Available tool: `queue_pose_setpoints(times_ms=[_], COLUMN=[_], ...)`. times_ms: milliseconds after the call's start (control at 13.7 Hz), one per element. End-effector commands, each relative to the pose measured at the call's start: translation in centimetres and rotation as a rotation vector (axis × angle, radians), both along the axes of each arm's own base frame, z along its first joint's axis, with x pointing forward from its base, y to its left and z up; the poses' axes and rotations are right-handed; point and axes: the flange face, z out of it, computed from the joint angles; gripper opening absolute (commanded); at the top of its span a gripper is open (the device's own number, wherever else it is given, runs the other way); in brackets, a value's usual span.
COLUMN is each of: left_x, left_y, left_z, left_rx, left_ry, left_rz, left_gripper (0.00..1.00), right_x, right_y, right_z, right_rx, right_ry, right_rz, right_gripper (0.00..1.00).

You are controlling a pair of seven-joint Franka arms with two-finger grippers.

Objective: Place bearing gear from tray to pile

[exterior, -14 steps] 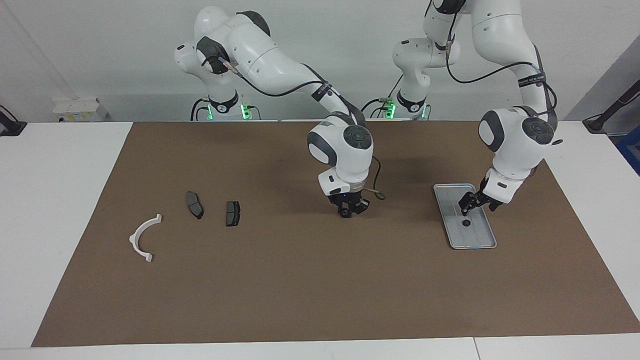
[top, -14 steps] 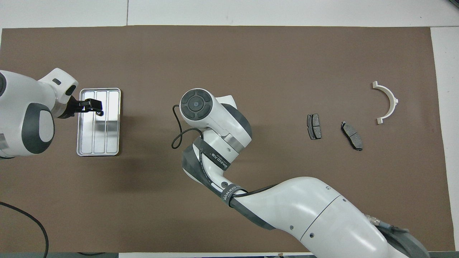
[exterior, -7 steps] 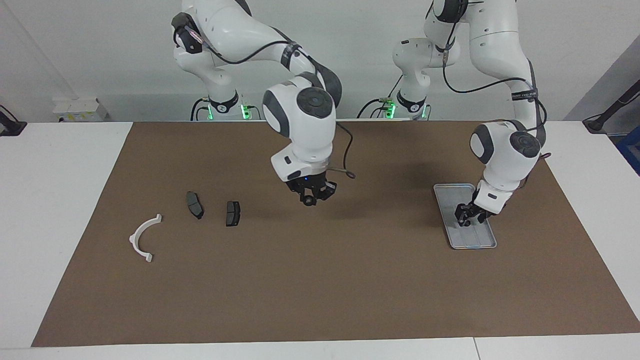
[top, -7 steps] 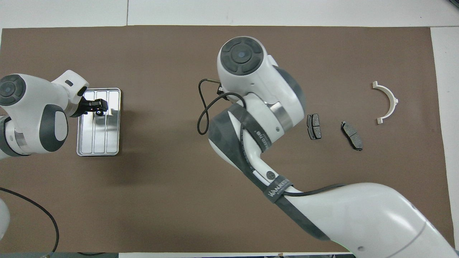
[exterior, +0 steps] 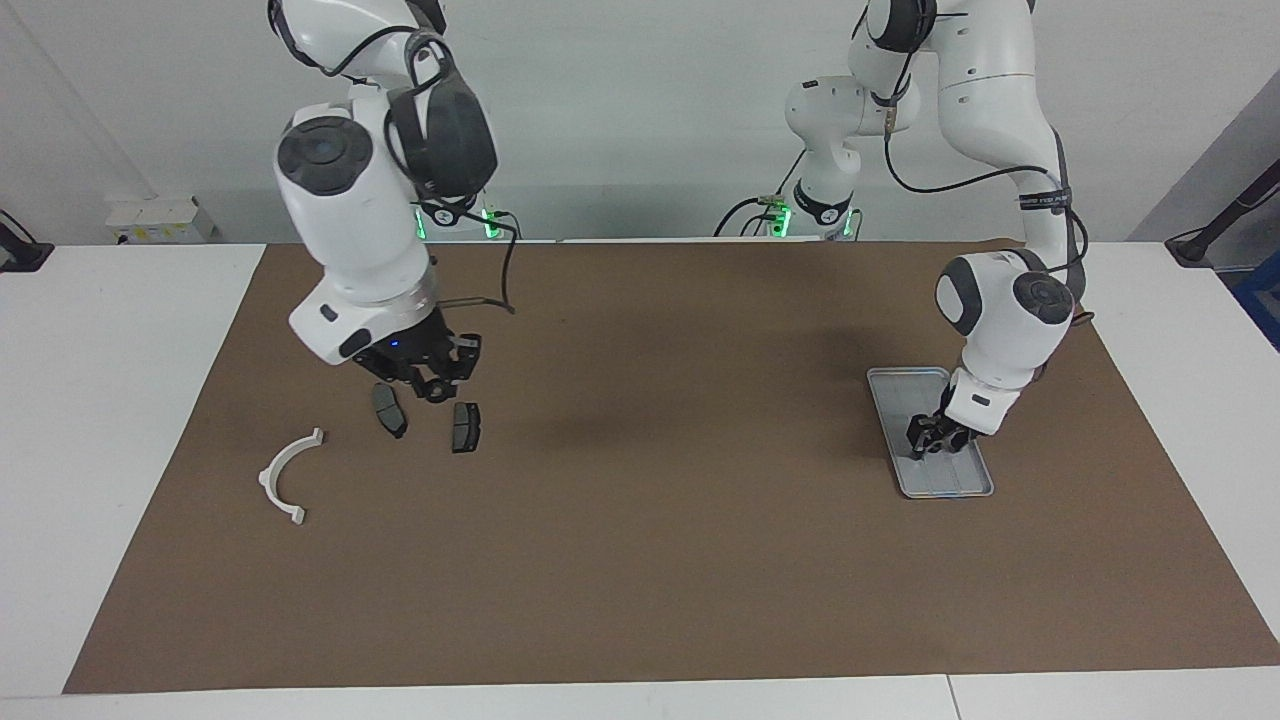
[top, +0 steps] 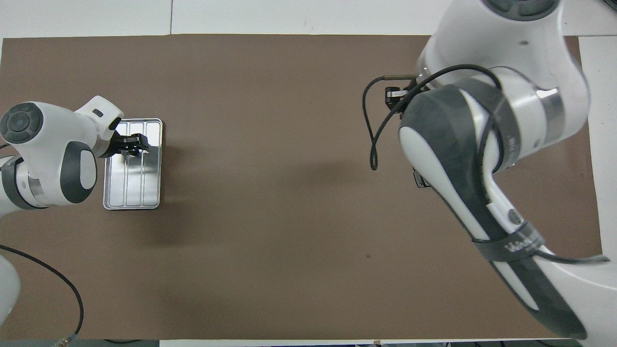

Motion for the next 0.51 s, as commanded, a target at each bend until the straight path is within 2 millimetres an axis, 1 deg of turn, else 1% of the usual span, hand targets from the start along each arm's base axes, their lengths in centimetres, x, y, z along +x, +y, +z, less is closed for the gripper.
queue_pose_setpoints(times_ms=[0,146,220,366,439], left_x=[-0.6,-0.6,-0.6,-0.6,-0.6], left_y=[-0.5,-0.7,-0.5,-0.4,-0.4], left_z=[-0.1,0.0,0.0,-0.1,0.0], left_rx=[0.003,0.000,-0.001,-0.001,-0.001], left_ry=[0.030,0.039,0.039,0.040,0.039], left_rz=[0.022,0.035,0.039,0.039,0.039], left_gripper=[0.70,0.70,0.70,0.66,0.60], right_x=[0.5,0.7,0.6,0.4,0.2], right_y=[-3.8,-5.6,-6.1,-5.7,-5.7], right_z=[-3.3,-7.3,-9.5,-12.9,-14.2], right_rx=[0.025,0.029,0.032,0.036,0.031], right_ry=[-0.022,-0.048,-0.065,-0.090,-0.106], right_rz=[0.073,0.081,0.075,0.074,0.080], right_gripper=[0.00,0.00,0.00,0.00,0.00])
